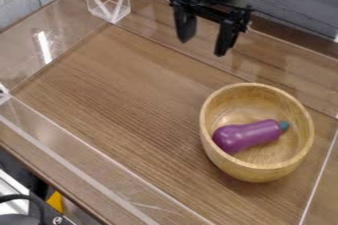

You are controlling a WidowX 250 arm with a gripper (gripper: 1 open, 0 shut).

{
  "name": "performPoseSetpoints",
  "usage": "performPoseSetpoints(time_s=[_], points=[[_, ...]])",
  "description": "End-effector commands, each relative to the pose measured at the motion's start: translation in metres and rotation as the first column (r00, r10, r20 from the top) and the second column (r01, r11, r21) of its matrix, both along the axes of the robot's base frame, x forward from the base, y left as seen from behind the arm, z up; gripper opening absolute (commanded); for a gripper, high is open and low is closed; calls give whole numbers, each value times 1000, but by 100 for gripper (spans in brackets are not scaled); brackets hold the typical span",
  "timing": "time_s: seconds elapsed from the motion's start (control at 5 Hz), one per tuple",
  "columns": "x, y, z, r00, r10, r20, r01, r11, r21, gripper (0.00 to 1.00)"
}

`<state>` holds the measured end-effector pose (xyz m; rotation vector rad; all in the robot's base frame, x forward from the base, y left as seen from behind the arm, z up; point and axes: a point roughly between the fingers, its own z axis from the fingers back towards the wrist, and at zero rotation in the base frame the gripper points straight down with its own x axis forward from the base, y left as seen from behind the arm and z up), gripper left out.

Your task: Remove the purple eggplant from inside the brown bowl and put it on the table

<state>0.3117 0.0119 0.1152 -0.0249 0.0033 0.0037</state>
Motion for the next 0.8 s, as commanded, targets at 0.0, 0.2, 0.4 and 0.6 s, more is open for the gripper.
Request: performPoseSetpoints(time_s=[0.0, 0.2, 0.4, 0.6], points=[[8, 14, 33, 994, 15, 108, -14, 1000, -8, 100], [9, 19, 29, 987, 4, 158, -1, 1000, -15, 100], [11, 20, 21, 982, -20, 187, 24, 999, -21, 100], [14, 16, 20, 973, -83, 215, 90, 996, -24, 100]])
